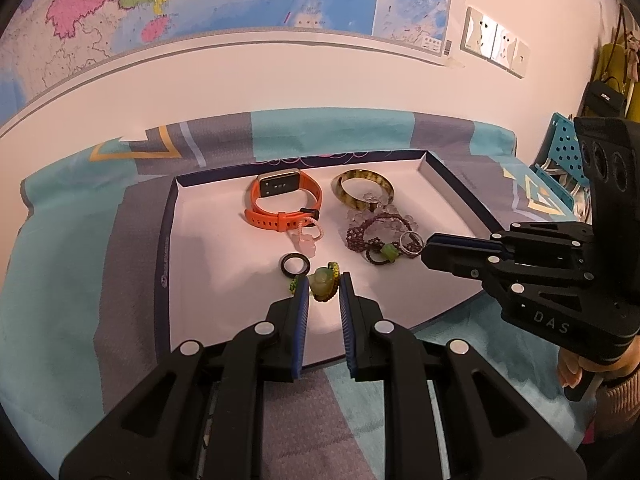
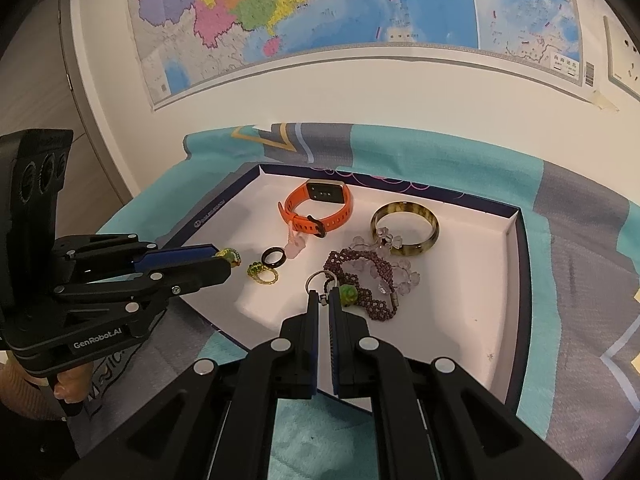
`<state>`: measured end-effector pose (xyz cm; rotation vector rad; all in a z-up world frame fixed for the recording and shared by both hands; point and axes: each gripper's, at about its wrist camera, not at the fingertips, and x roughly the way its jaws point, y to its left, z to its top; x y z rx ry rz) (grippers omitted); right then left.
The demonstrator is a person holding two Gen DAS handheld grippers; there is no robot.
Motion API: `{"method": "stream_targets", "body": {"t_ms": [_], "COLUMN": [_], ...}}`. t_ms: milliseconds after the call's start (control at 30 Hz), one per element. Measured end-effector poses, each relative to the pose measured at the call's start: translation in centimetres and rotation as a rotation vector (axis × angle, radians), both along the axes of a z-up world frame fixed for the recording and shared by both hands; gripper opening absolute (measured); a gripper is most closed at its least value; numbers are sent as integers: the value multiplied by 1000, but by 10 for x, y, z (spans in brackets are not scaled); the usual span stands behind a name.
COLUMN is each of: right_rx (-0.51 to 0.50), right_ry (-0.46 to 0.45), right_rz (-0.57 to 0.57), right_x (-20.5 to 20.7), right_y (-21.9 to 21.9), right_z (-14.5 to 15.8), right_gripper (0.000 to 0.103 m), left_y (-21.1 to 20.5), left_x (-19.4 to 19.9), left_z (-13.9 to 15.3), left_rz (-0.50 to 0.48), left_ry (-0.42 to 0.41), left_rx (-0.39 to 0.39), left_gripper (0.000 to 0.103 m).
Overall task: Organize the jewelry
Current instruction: 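Lower both grippers into the box and open them to release the ring and pendant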
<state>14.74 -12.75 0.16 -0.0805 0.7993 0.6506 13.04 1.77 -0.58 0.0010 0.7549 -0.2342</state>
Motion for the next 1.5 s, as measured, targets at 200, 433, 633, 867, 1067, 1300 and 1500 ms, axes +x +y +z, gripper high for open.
{"method": "stream_targets", "body": {"t_ms": [200,433,633,867,1067,1300,1500], "right_rx": [-2,-9,-15,-16,-26,-29,-23], "right_ry": [16,33,43,57,74,80,69], "right_rz": [-4,-9,-11,-20,-18,-32,-48], "right_x": [4,9,14,18,21,22,18], "right_y": [-1,2,4,4,8,7,3], "right_z": [-5,-11,-15,-19,-23,-25,-23], "right_gripper": [4,4,4,4,4,6,15], "left_y": [0,-1,-2,-1,1,2,6], "left_x": [7,14,16,20,23,25,17], "left_z": [-5,-12,-14,-17,-22,-25,-19], "left_rz": [9,18,20,26,38,46,52], "left_ry": [12,29,33,47,59,68,44], "left_rx": [3,10,15,12,5,2,-7], "left_gripper": [16,16,16,16,16,18,35]}}
